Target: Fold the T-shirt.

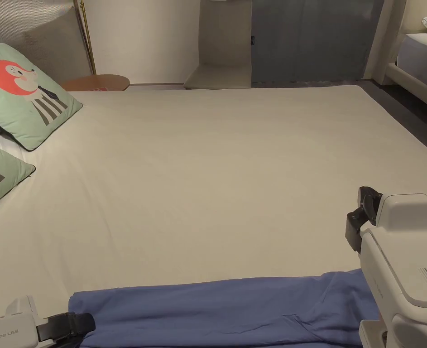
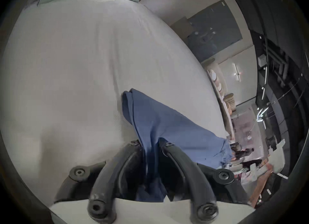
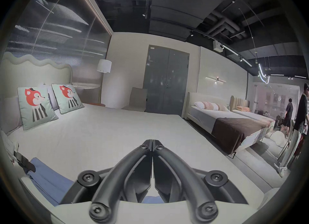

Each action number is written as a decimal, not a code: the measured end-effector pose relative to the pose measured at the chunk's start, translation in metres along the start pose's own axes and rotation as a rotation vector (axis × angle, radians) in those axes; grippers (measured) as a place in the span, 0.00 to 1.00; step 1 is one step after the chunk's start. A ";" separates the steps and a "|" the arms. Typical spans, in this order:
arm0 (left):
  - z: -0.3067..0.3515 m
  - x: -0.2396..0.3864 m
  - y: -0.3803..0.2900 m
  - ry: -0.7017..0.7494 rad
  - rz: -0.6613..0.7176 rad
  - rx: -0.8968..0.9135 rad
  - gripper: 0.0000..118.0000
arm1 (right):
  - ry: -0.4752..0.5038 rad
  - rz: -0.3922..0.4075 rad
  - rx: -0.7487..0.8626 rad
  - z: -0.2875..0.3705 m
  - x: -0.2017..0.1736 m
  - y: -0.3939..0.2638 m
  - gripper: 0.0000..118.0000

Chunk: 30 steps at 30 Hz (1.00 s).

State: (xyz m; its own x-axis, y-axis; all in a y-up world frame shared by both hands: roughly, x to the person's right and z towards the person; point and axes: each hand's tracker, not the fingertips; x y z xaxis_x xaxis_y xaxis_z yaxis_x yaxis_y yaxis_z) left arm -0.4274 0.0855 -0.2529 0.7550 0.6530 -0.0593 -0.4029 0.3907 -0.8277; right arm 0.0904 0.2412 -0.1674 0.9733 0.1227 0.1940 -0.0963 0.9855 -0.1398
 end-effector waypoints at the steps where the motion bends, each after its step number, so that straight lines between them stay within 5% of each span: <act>1: -0.001 -0.006 0.003 0.019 -0.029 0.008 0.08 | 0.001 -0.002 0.002 0.001 0.000 0.000 0.00; 7: 0.034 0.015 0.008 0.073 -0.167 0.077 0.07 | 0.021 -0.023 0.011 -0.003 0.003 -0.004 0.00; 16: 0.082 0.014 0.025 0.195 -0.161 0.151 0.06 | 0.050 -0.032 0.038 0.003 0.002 0.002 0.00; 30: -0.034 0.164 -0.032 0.029 -0.324 -0.015 0.06 | 0.067 -0.050 0.028 0.008 0.019 -0.005 0.00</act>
State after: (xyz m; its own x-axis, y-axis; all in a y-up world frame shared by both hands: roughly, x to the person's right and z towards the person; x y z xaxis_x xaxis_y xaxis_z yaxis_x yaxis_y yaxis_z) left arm -0.2729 0.1578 -0.2549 0.8574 0.4771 0.1929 -0.1316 0.5657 -0.8140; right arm 0.1082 0.2398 -0.1553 0.9886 0.0664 0.1349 -0.0524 0.9931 -0.1046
